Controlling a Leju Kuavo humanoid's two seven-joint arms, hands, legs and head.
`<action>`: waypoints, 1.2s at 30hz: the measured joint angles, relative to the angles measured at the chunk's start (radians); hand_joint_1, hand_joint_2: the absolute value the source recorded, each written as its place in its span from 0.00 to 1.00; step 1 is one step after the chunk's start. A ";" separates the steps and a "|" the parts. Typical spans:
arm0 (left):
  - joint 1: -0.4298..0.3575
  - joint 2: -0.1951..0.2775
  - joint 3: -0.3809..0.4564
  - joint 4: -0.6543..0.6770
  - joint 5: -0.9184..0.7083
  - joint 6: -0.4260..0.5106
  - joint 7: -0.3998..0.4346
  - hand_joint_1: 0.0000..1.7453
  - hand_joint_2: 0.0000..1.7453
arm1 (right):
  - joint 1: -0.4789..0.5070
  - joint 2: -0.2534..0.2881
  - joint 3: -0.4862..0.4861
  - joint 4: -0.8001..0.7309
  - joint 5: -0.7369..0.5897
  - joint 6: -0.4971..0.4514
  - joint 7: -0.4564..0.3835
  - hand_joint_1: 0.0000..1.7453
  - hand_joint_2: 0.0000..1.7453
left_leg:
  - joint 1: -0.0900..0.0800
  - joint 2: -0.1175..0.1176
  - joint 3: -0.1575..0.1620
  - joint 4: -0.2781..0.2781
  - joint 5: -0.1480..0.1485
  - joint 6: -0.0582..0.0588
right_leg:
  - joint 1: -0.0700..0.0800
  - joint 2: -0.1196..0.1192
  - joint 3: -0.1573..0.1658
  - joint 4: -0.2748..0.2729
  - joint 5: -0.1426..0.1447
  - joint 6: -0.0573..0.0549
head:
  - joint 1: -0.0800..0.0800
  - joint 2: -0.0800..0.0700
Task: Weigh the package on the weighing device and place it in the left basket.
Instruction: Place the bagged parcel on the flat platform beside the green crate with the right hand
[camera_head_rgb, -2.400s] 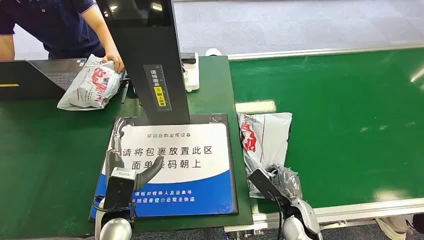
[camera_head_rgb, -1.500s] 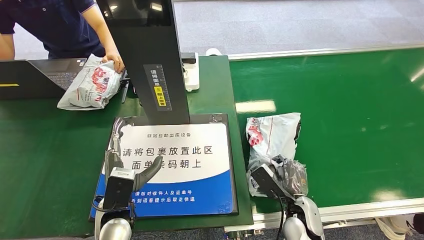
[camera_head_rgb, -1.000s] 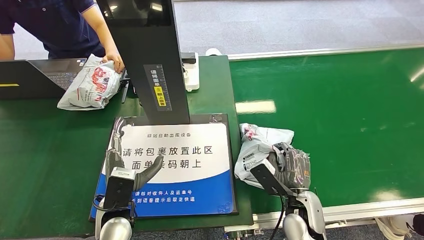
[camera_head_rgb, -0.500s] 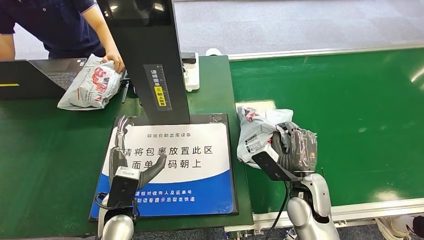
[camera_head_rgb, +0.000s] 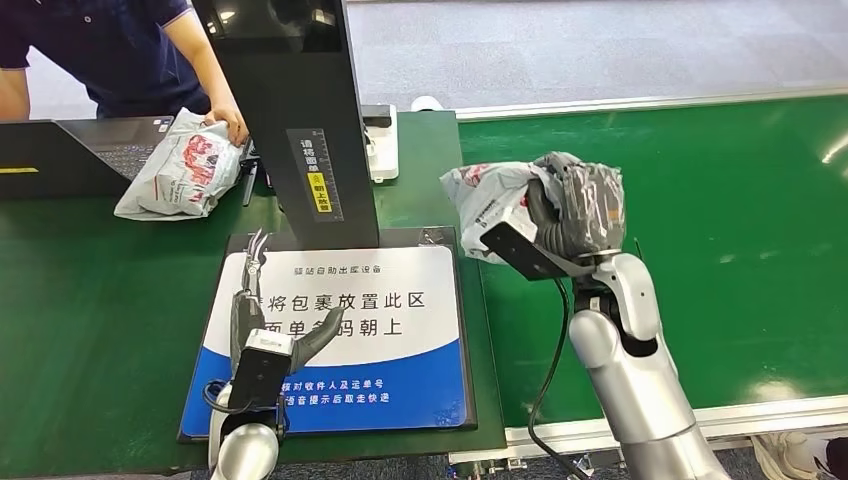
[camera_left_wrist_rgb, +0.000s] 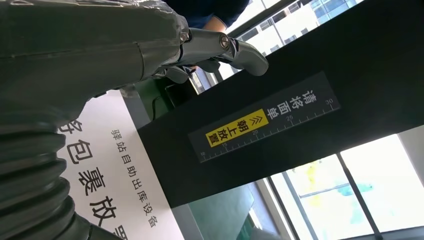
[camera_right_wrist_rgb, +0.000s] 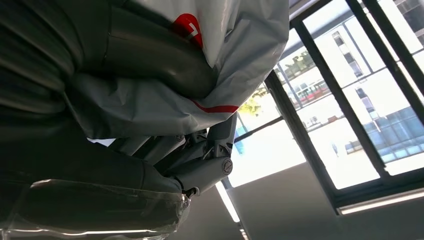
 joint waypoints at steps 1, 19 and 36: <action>-0.002 -0.001 -0.001 0.004 0.002 0.001 -0.001 0.00 1.00 | -0.028 0.000 0.012 0.009 0.002 0.008 0.003 0.98 1.00 | 0.000 -0.001 0.000 0.000 0.000 0.000 | 0.000 0.000 0.000 0.000 0.000 0.000 | 0.000 0.000; -0.156 -0.007 0.028 0.216 0.097 0.038 -0.036 0.00 1.00 | -0.271 0.161 0.366 0.242 -0.054 0.099 0.018 1.00 1.00 | 0.001 -0.001 -0.001 0.000 0.003 -0.003 | 0.001 -0.001 -0.002 0.002 0.001 -0.002 | 0.000 0.000; -0.234 -0.006 0.136 0.307 0.046 0.114 0.010 0.00 1.00 | -0.244 0.305 0.580 0.221 -0.254 0.198 0.017 0.99 1.00 | 0.001 0.000 -0.003 0.000 0.003 -0.003 | 0.001 0.000 -0.004 0.003 0.001 -0.002 | 0.000 0.000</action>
